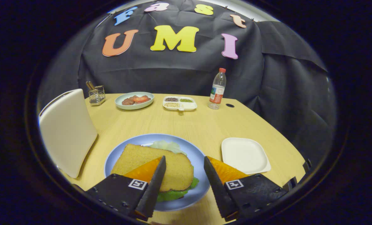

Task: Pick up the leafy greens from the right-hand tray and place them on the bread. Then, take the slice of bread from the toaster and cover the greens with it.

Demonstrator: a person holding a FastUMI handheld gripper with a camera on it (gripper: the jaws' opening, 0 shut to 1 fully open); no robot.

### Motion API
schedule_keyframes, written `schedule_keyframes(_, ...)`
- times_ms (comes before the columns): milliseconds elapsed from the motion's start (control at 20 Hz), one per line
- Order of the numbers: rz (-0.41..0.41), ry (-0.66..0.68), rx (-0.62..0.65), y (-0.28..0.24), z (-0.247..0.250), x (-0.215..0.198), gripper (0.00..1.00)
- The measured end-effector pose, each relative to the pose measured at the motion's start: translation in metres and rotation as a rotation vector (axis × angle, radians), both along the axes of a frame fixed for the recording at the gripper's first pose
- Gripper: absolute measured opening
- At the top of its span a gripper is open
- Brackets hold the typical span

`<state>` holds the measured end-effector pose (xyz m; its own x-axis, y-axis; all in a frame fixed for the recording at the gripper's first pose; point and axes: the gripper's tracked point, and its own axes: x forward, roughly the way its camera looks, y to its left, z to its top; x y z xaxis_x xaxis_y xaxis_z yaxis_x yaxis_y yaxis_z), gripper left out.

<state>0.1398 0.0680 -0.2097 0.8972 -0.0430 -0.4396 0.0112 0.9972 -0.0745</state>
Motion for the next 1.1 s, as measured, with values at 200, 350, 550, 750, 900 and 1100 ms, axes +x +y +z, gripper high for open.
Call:
schedule_keyframes(200,0.021,-0.106,0.031,0.007,0.043,-0.024,0.96)
schedule_keyframes(350,0.027,-0.216,0.047,0.008,0.087,-0.048,0.96)
schedule_keyframes(550,0.029,-0.374,0.080,0.003,0.151,-0.093,0.96)
schedule_keyframes(750,0.041,-0.515,0.082,-0.002,0.205,-0.143,0.96)
schedule_keyframes(900,0.046,-0.559,0.052,-0.006,0.224,-0.172,0.95)
schedule_keyframes(1100,0.067,-0.568,0.072,-0.005,0.234,-0.195,0.95)
